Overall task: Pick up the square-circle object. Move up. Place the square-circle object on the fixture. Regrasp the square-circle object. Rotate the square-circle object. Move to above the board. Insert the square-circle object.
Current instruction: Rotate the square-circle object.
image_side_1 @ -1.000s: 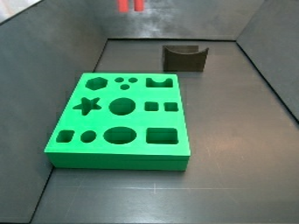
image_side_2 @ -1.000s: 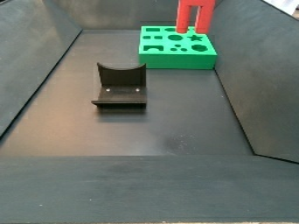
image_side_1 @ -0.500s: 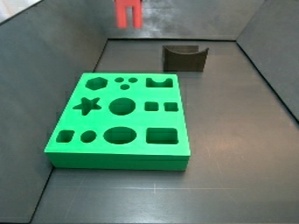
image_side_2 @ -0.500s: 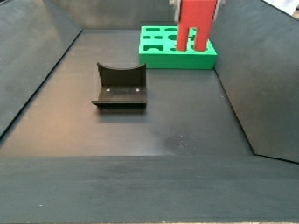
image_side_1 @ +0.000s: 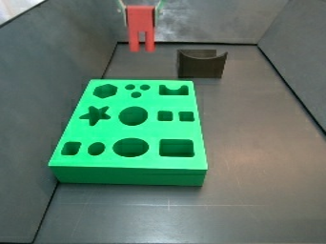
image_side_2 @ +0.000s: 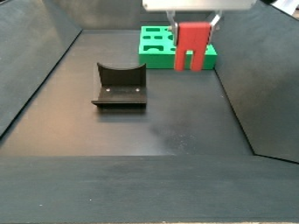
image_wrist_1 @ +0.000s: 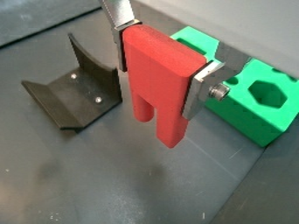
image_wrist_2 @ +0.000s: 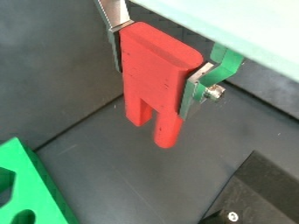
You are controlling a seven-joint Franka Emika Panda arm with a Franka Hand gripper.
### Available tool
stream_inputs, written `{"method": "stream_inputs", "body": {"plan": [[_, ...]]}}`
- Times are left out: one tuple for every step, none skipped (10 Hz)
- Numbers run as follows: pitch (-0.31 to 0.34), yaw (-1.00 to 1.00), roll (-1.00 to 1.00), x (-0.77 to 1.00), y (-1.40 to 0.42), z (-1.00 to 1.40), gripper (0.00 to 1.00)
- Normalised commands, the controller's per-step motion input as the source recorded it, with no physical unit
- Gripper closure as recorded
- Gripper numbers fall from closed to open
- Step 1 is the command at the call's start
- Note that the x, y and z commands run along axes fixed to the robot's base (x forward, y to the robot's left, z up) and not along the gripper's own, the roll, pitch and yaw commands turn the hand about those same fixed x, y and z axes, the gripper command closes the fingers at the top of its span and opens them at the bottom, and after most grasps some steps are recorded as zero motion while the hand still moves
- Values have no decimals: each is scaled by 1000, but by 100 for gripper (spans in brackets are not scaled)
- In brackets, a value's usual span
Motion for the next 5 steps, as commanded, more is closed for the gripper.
{"method": "stream_inputs", "body": {"plan": [[-50, -45, -223, 37, 21, -1000, 100], [-54, -44, -229, 40, 23, -1000, 100], [-53, -44, -242, 37, 26, -967, 100], [-56, -44, -251, 36, 25, -839, 100], [-56, -45, -259, 34, 26, -714, 100]]}}
